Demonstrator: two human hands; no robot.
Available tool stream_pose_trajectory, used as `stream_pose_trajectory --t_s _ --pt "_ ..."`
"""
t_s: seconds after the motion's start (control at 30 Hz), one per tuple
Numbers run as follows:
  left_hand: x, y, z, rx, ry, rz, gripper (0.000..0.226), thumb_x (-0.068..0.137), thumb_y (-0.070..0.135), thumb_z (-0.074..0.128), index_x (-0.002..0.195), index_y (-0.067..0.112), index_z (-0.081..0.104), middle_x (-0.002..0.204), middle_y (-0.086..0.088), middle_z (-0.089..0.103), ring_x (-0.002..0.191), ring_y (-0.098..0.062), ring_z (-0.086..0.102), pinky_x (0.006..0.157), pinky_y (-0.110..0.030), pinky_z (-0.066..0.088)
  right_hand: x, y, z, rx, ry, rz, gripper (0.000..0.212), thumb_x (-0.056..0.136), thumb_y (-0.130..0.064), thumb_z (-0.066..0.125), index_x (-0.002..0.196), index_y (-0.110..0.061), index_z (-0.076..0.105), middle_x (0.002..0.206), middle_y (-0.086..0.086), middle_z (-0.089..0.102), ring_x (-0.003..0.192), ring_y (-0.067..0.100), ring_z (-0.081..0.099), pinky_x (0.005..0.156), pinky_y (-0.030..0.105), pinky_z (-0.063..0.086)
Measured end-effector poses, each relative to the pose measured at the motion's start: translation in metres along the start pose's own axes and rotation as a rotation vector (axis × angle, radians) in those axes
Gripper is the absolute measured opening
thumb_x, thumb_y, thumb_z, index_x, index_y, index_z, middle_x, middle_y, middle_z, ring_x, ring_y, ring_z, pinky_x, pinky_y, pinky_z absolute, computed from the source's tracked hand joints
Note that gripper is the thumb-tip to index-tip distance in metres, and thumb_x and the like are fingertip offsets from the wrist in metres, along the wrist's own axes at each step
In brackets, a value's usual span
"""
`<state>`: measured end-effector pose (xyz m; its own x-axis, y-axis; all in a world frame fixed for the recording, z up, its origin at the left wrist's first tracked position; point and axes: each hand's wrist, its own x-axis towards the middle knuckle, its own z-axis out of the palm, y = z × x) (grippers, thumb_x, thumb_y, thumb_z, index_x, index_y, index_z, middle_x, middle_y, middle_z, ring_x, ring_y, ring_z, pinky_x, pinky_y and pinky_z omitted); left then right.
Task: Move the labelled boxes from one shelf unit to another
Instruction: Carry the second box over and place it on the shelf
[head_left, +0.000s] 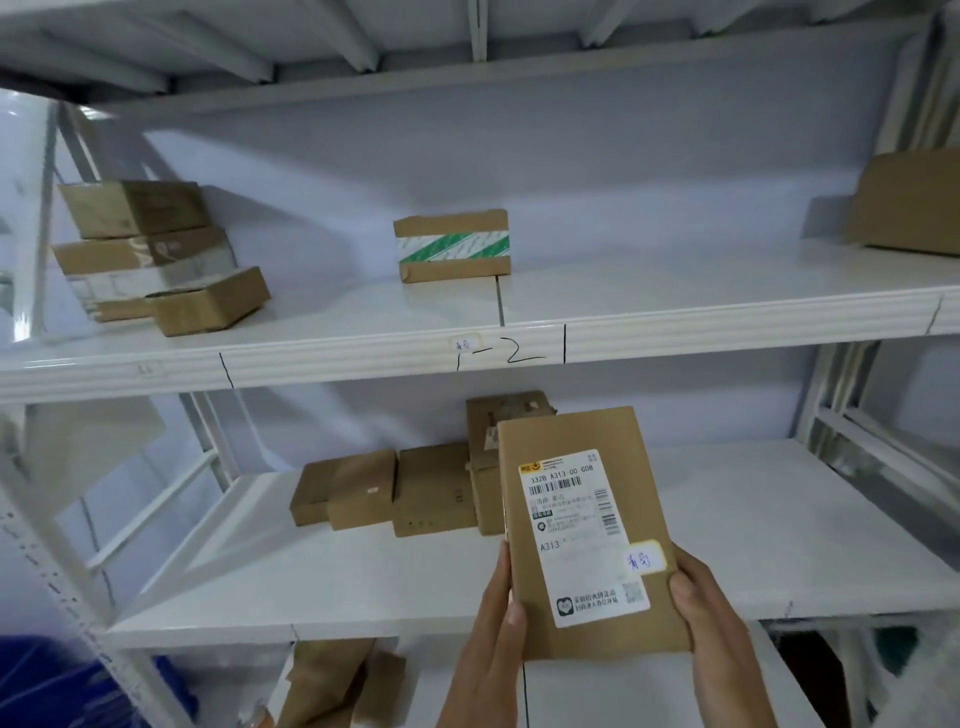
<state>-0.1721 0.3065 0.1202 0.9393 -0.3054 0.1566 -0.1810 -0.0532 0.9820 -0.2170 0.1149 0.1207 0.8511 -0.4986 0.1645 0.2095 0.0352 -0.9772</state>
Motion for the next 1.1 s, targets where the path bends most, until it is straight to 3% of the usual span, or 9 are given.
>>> stream_pose_trajectory --t_s 0.07,0.13,0.27,0.37,0.5,0.67,0.8,0.87,1.1 --pt "0.001 0.019 -0.002 -0.103 0.039 -0.072 0.077 0.075 0.081 0.058 0.133 0.032 0.046 0.151 0.025 0.051 0.142 0.002 0.040 0.109 -0.008 0.027 -0.005 -0.010 0.000 0.008 -0.036 -0.025 0.058 0.067 -0.073 0.061 0.119 -0.050 0.069 0.117 -0.020 0.076 0.109 0.002 0.071 0.096 0.036 0.049" --pt "-0.007 0.031 -0.011 -0.210 0.064 -0.082 0.118 0.052 0.096 0.044 0.144 0.022 0.043 0.150 0.003 0.046 0.149 -0.014 0.034 0.113 -0.023 0.029 -0.010 -0.019 0.003 -0.002 -0.066 -0.046 0.065 0.071 -0.074 0.059 0.129 -0.045 0.060 0.118 -0.023 0.074 0.108 0.000 0.070 0.099 0.038 0.048" --pt "-0.018 0.049 -0.007 -0.198 0.197 -0.037 0.073 0.084 0.074 0.044 0.143 0.035 0.057 0.150 0.016 0.060 0.148 -0.008 0.046 0.124 -0.032 0.032 -0.020 -0.042 0.014 -0.024 -0.108 -0.100 0.044 0.081 -0.063 0.051 0.118 -0.042 0.056 0.110 -0.027 0.074 0.099 -0.005 0.070 0.086 0.025 0.048" --pt "-0.031 0.059 -0.014 -0.207 0.289 0.032 0.085 0.080 0.086 0.048 0.150 0.039 0.053 0.148 0.012 0.063 0.142 -0.012 0.055 0.122 -0.046 0.038 -0.025 -0.060 0.027 -0.056 -0.144 -0.119 0.046 0.079 -0.068 0.046 0.115 -0.043 0.058 0.101 -0.030 0.075 0.095 -0.008 0.069 0.076 0.012 0.049" --pt "-0.021 0.089 -0.030 -0.002 0.278 0.212 0.076 0.090 0.075 0.026 0.150 0.038 0.054 0.144 0.014 0.066 0.139 -0.007 0.056 0.121 -0.042 0.040 -0.025 -0.084 0.038 -0.056 -0.181 -0.198 0.060 0.080 -0.074 0.040 0.130 -0.046 0.057 0.115 -0.024 0.075 0.111 0.001 0.068 0.094 0.029 0.051" --pt "0.013 0.131 -0.068 0.069 0.263 0.293 0.079 0.091 0.085 0.023 0.152 0.041 0.048 0.151 0.009 0.059 0.144 -0.018 0.051 0.120 -0.055 0.038 -0.009 -0.126 0.064 -0.070 -0.304 -0.338 0.069 0.087 -0.070 0.038 0.147 -0.038 0.051 0.132 -0.021 0.069 0.125 -0.001 0.060 0.098 0.014 0.048" --pt "0.039 0.185 -0.096 0.068 0.221 0.350 0.051 0.102 0.060 0.028 0.143 0.047 0.054 0.136 0.027 0.067 0.141 -0.006 0.053 0.121 -0.033 0.036 0.018 -0.157 0.103 -0.127 -0.324 -0.413 0.065 0.089 -0.070 0.036 0.150 -0.049 0.042 0.136 -0.035 0.060 0.130 -0.010 0.052 0.103 0.013 0.040" --pt "0.054 0.207 -0.112 0.158 0.182 0.361 0.046 0.104 0.045 0.028 0.146 0.048 0.046 0.133 0.030 0.065 0.141 -0.009 0.051 0.117 -0.029 0.034 0.037 -0.173 0.123 -0.169 -0.310 -0.449 0.062 0.092 -0.071 0.034 0.149 -0.050 0.043 0.138 -0.035 0.058 0.132 -0.009 0.050 0.108 0.018 0.038" --pt "0.121 0.234 -0.154 0.510 0.034 0.385 0.068 0.098 0.071 0.019 0.161 0.048 0.010 0.159 0.008 0.050 0.137 -0.027 0.055 0.109 -0.041 0.040 0.101 -0.216 0.175 -0.315 -0.170 -0.408 0.073 0.091 -0.083 0.023 0.148 -0.046 0.048 0.148 -0.016 0.057 0.138 0.013 0.050 0.120 0.049 0.036"
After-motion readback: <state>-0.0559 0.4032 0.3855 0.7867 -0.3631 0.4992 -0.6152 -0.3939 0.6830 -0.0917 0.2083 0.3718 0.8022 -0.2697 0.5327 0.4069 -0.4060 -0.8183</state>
